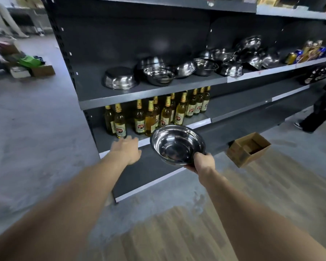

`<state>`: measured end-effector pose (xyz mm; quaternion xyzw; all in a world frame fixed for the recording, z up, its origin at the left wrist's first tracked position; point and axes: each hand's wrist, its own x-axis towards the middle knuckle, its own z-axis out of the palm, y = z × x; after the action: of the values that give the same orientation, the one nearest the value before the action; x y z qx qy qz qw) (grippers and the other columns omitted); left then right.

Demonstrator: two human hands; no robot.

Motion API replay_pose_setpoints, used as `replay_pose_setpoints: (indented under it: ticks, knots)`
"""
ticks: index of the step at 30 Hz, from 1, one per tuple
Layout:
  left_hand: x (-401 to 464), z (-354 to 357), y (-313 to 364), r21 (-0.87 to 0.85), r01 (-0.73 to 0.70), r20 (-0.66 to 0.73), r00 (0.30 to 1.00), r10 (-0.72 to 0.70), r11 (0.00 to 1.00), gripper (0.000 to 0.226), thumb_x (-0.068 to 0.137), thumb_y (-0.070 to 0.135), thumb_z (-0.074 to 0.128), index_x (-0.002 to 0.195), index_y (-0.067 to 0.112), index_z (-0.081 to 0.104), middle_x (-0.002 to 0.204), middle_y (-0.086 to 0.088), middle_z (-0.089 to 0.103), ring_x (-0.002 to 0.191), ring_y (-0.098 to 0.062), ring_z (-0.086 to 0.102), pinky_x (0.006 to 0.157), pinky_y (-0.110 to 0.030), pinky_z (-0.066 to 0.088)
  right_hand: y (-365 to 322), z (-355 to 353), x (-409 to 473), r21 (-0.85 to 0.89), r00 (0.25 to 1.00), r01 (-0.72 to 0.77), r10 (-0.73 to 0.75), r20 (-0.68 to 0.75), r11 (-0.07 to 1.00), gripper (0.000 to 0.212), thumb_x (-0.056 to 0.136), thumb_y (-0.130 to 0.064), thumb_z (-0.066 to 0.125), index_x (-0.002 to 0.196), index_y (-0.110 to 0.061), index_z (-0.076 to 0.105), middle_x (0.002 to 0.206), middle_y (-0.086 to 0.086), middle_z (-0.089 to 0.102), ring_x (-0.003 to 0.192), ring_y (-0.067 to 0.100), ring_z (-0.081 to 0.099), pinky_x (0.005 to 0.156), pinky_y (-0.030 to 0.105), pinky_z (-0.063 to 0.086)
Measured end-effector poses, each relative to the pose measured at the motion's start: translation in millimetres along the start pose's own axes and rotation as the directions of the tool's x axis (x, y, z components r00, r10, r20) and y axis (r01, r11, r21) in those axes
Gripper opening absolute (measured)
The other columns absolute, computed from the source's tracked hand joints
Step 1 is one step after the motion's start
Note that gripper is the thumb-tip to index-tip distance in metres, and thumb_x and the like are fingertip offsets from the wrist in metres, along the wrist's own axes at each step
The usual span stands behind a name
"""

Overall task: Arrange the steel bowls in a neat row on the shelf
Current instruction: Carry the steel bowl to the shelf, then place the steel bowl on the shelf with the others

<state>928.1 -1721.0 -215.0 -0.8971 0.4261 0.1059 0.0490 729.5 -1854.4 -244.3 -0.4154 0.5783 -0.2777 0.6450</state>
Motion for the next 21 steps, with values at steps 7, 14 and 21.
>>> replay_pose_setpoints:
  ticks: [7,14,21]
  knots:
    - [37.4,-40.3,-11.7,-0.025,0.151,-0.047,0.987,-0.152,0.988,0.053,0.098,0.045,0.043,0.145,0.020,0.040,0.148,-0.011,0.041,0.132,-0.034,0.042,0.104,-0.049,0.039,-60.9,40.3,43.0,-0.011,0.992,0.087,-0.085,0.091,0.996,0.040,0.086,-0.006,0.048,0.124,-0.006,0.058,0.115,0.021,0.065,0.071,0.032,0.069,0.040,0.023,0.051]
    - [62.0,-66.7,-48.9,-0.044,0.278,-0.095,0.955,-0.281,0.960,0.058,0.097,0.043,0.045,0.149,0.018,0.034,0.148,-0.012,0.039,0.132,-0.034,0.042,0.104,-0.047,0.041,-107.1,99.3,54.5,-0.026,0.965,0.164,-0.155,0.212,0.986,0.035,0.087,-0.008,0.048,0.120,-0.004,0.058,0.115,0.025,0.067,0.070,0.034,0.072,0.039,0.021,0.051]
    - [83.7,-83.9,-84.9,-0.050,0.347,-0.108,0.930,-0.351,0.936,0.059,0.097,0.046,0.045,0.146,0.014,0.036,0.144,-0.015,0.043,0.130,-0.036,0.044,0.103,-0.048,0.042,-136.5,153.9,59.7,-0.022,0.939,0.153,-0.138,0.315,0.988,0.033,0.089,-0.008,0.050,0.121,-0.004,0.055,0.113,0.023,0.068,0.058,0.029,0.071,0.041,0.022,0.051]
